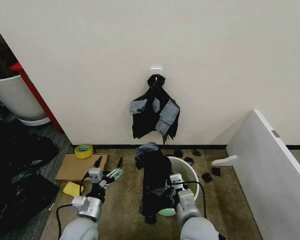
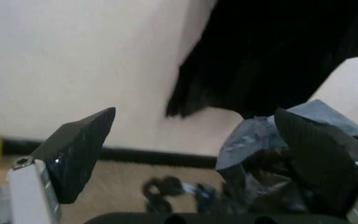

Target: Place the garbage bag over the trash bin.

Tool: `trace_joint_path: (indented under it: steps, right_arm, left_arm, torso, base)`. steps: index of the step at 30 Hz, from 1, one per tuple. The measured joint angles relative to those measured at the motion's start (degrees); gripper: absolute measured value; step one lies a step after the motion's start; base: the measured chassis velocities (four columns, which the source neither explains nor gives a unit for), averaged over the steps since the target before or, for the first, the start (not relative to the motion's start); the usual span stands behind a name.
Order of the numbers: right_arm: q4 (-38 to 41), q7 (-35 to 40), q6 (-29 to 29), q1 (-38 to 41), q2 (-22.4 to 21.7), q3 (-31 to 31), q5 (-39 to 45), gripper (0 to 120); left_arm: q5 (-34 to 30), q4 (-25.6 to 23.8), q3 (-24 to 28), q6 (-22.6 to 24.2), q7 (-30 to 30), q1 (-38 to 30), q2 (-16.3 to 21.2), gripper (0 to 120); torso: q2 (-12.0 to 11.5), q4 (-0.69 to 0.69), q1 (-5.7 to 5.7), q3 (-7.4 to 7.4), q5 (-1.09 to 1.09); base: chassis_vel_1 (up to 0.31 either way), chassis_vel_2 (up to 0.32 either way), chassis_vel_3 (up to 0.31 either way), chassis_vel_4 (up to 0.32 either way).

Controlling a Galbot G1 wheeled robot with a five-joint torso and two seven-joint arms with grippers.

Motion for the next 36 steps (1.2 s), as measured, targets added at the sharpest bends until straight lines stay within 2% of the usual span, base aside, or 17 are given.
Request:
trace_joint_path:
  steps: [3, 5, 7, 9, 12, 16, 21, 22, 25, 36]
  right_arm:
    - [-0.22, 0.98, 1.23, 1.41, 0.84, 1.07, 8.87, 0]
    - [-0.23, 2.42, 1.38, 1.94, 1.6, 2.4, 15.08, 0]
    - [-0.43, 3.3, 1.38, 1.97, 2.11, 3.65, 17.75, 0]
    - [-0.45, 3.33, 1.38, 1.97, 2.13, 3.71, 17.85, 0]
    - [-0.88, 3.41, 1.38, 2.06, 2.36, 5.41, 19.72, 0]
    - [-0.89, 2.9, 1.71, 1.58, 2.26, 6.38, 18.13, 0]
    - [-2.67, 1.19, 2.57, 0.49, 1.65, 6.58, 7.42, 0]
    - [-2.67, 1.19, 2.57, 0.49, 1.65, 6.58, 7.42, 0]
    - [-3.68, 0.74, 2.53, 0.09, 1.07, 6.31, 3.61, 0]
    - [-3.82, 1.09, 1.63, -0.14, 0.64, 5.12, 2.59, 0]
  left_arm:
    - [-2.68, -1.26, 1.45, 4.84, -2.06, -1.27, 0.14, 100]
    - [-3.62, -1.21, 4.94, 7.94, -3.74, -3.03, 0.34, 100]
    - [-3.63, -0.51, 7.59, 9.36, -4.25, -4.36, 0.33, 100]
    - [-3.61, -0.44, 7.84, 9.5, -4.27, -4.45, 0.32, 100]
    - [-3.36, 0.07, 10.32, 12.21, -5.06, -4.91, -0.81, 100]
    - [-3.35, 0.66, 12.26, 13.74, -5.88, -6.05, -2.01, 100]
    - [-3.2, 1.79, 14.39, 16.37, -7.87, -8.54, -4.15, 100]
    - [-3.2, 1.79, 14.39, 16.37, -7.87, -8.54, -4.15, 100]
    - [-3.57, 2.03, 15.25, 19.83, -10.74, -10.46, -5.27, 100]
    - [-8.6, 2.4, 18.9, 34.32, -21.3, -19.11, -8.35, 100]
  torso:
    - [0.0, 0.03, 0.0, 0.0, 0.02]
    - [0.0, 0.05, 0.0, 0.0, -0.01]
    - [0.0, 0.0, 0.0, 0.0, -0.02]
    - [0.0, 0.0, 0.0, 0.0, -0.02]
    - [0.0, 0.03, 0.0, 0.0, -0.01]
    - [0.0, 0.03, 0.0, 0.0, 0.0]
    - [0.0, 0.02, 0.0, 0.0, 0.0]
    - [0.0, 0.02, 0.0, 0.0, 0.0]
    - [0.0, 0.02, 0.0, 0.0, 0.0]
    - [0.0, 0.02, 0.0, 0.0, 0.0]
  base:
    - [0.0, 0.0, 0.0, 0.0]
    - [0.0, 0.0, 0.0, 0.0]
    - [0.0, 0.0, 0.0, 0.0]
    - [0.0, 0.0, 0.0, 0.0]
    - [0.0, 0.0, 0.0, 0.0]
    - [0.0, 0.0, 0.0, 0.0]
    - [0.0, 0.0, 0.0, 0.0]
    - [0.0, 0.0, 0.0, 0.0]
    - [0.0, 0.0, 0.0, 0.0]
    - [0.0, 0.0, 0.0, 0.0]
